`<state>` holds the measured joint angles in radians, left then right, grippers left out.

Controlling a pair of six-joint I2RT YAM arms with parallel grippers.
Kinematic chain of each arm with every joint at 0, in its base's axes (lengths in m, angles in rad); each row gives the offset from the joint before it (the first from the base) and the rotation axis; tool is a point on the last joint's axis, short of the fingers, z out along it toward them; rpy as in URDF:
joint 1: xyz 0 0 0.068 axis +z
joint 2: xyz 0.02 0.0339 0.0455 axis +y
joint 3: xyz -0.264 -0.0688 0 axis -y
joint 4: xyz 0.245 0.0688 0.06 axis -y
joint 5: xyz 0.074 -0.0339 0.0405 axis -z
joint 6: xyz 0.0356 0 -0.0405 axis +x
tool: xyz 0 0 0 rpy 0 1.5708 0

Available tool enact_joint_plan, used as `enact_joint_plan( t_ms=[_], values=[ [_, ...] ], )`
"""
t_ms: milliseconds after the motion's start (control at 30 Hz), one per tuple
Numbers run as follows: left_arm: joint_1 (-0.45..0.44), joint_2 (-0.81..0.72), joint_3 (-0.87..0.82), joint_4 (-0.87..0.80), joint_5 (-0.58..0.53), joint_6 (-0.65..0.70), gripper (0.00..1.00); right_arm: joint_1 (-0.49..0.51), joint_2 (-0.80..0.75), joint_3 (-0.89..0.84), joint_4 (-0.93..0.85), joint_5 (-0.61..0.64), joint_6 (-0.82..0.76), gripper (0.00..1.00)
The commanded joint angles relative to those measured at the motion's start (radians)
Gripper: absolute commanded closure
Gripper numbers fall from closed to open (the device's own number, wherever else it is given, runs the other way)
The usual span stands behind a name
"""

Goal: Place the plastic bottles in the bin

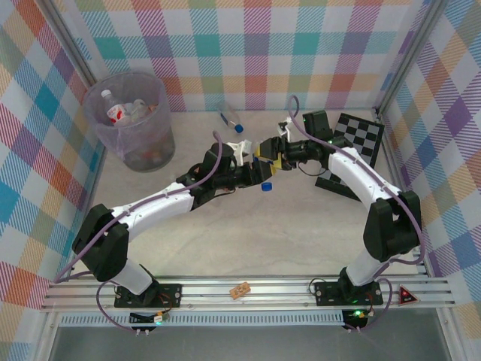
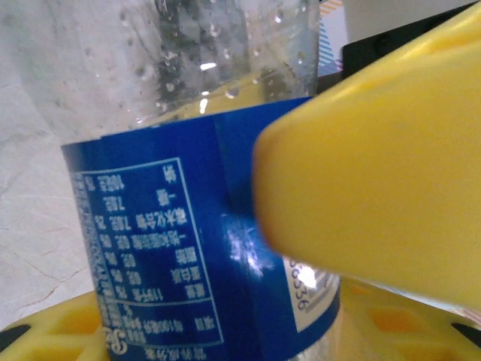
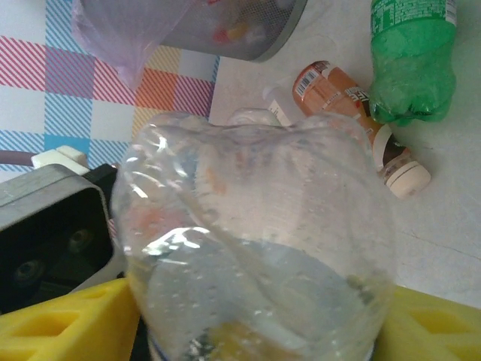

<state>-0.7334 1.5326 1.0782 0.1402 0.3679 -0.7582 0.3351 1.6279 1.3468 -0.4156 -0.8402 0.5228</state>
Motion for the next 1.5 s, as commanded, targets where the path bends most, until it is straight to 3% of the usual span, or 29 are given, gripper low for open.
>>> enact_joint_plan(
  t_ms=[0,133,333,600,833,967,1267,1467],
  values=[
    [-0.006,-0.031,0.034,-0.045,-0.018,0.050,0.53,-0.013,-0.019,0.077,-0.080,0.025,-0.042,0.22],
    [0.025,-0.071,0.058,-0.132,-0.026,0.089,0.53,-0.068,-0.065,0.112,-0.121,0.049,-0.046,0.12],
    [0.141,-0.143,0.187,-0.397,-0.029,0.228,0.53,-0.123,-0.146,0.106,-0.216,0.127,-0.099,0.10],
    [0.437,-0.133,0.475,-0.690,0.018,0.378,0.60,-0.125,-0.221,-0.030,-0.275,0.164,-0.197,0.11],
    [0.728,0.003,0.727,-0.746,0.039,0.391,0.72,-0.126,-0.276,-0.157,-0.321,0.210,-0.236,0.11],
    [0.851,0.143,0.868,-0.765,0.036,0.350,0.79,-0.125,-0.325,-0.214,-0.336,0.239,-0.235,0.11],
    [0.926,0.491,1.244,-0.944,-0.040,0.364,0.88,-0.126,-0.394,-0.273,-0.368,0.296,-0.238,0.11],
    [0.937,0.618,1.350,-0.981,-0.112,0.335,0.95,-0.126,-0.424,-0.307,-0.374,0.321,-0.233,0.11]
  ],
)
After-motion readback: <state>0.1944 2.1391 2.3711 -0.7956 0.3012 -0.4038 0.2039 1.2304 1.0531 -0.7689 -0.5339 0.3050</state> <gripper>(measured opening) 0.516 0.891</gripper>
